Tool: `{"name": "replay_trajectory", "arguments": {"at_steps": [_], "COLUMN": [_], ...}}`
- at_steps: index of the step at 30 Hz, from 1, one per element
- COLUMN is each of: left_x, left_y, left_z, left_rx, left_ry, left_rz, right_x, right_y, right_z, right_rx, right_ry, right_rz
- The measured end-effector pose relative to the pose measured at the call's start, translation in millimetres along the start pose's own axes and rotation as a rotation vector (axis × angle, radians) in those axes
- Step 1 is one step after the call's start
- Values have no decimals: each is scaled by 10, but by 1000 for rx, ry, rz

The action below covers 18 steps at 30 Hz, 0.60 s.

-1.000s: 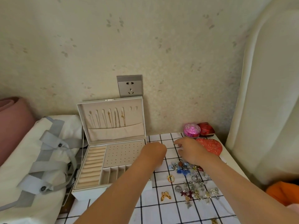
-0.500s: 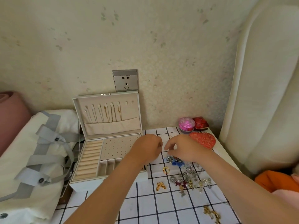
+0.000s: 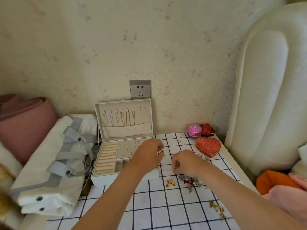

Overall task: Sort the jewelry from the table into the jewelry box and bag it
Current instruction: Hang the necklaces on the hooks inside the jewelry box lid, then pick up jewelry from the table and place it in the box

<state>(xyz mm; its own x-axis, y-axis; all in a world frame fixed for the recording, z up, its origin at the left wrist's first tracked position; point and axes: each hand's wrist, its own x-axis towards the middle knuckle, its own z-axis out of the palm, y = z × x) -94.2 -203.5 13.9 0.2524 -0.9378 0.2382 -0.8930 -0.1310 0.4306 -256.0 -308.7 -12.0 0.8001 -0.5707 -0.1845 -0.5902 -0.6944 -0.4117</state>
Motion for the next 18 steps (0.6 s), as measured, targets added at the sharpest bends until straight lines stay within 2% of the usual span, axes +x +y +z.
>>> {"name": "replay_trajectory", "arguments": {"at_steps": [6,18], "left_x": [-191,-847], "left_y": [-161,-1092], "left_z": [-183,-725], "left_rx": [-15,-101], "left_ry": [42,170], "left_rz": [0,-179], "right_x": [5,309], "right_y": [-328,-1426], "right_z": [-198,218], "right_rx": [340,345], "right_ry": [221,270], "right_rz": [-34,-122]}}
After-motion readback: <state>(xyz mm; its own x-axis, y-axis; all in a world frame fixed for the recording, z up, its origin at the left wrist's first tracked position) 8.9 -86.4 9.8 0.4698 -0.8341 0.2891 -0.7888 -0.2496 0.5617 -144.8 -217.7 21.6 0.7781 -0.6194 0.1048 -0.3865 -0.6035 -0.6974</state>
